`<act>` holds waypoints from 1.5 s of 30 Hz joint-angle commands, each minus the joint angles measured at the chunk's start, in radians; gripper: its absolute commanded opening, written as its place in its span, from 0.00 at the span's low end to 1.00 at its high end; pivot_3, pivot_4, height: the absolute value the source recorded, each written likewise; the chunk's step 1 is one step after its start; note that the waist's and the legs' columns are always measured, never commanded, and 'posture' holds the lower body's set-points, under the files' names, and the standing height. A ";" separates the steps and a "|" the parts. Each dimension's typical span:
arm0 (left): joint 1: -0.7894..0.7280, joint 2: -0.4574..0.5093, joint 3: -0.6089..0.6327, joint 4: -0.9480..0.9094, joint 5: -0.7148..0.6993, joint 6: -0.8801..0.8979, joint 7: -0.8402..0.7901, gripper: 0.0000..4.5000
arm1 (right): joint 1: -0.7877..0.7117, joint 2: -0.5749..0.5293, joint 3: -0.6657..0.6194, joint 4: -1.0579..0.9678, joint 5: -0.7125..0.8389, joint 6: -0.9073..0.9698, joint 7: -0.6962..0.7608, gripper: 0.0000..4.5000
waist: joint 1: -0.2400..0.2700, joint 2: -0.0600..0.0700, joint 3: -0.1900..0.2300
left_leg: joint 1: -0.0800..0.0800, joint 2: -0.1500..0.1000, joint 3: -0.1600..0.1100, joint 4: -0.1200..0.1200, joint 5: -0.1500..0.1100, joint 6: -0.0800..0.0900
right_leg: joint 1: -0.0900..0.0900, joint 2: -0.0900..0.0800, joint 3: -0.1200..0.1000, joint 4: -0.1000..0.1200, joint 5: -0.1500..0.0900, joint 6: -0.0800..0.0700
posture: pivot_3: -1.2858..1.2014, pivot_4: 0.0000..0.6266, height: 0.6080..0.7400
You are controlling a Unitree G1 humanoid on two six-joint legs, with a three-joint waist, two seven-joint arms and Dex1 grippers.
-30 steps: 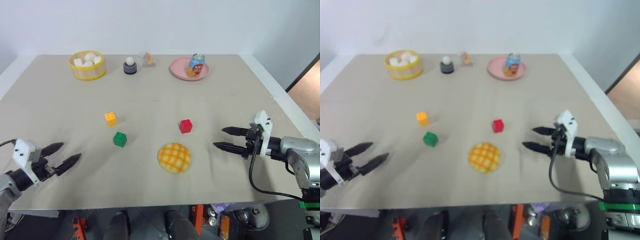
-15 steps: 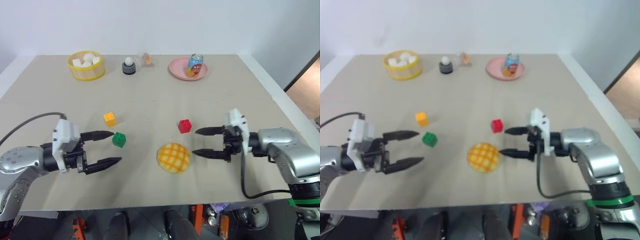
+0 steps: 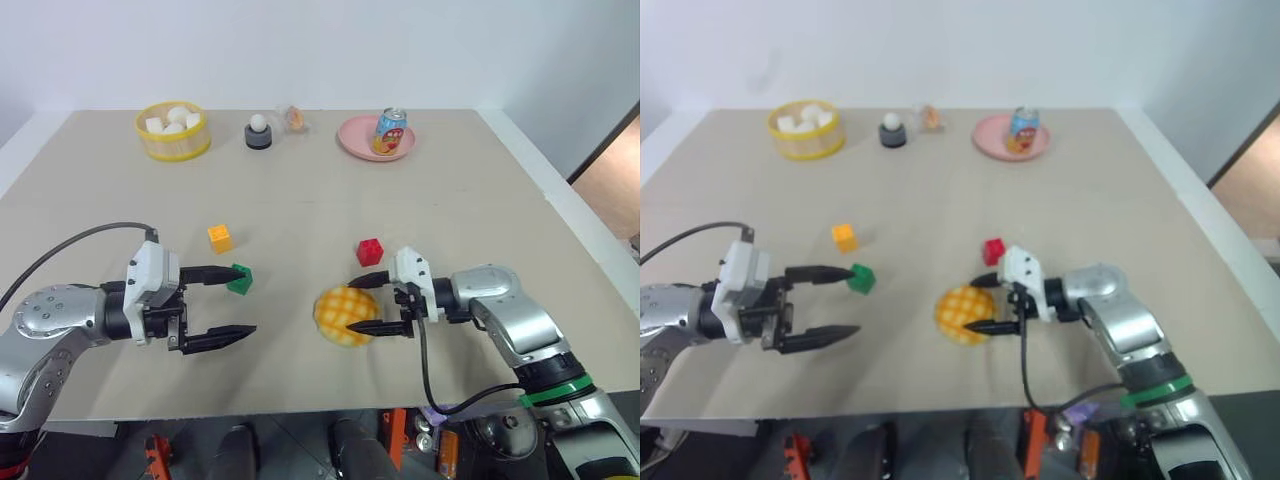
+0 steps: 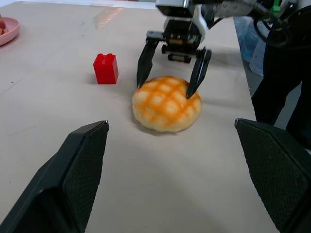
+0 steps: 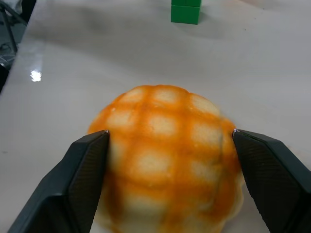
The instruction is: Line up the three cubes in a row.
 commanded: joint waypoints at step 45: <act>-0.285 -0.239 -0.247 0.277 0.207 -0.230 -0.092 1.00 | -0.429 -0.199 -0.222 1.065 -0.337 -0.292 -0.557 0.28 | 0.006 0.003 0.000 | 0.000 -0.002 0.003 0.004 0.000 0.002 | 0.004 -0.001 0.003 0.001 0.001 0.005 | 0.52 0.24 1.00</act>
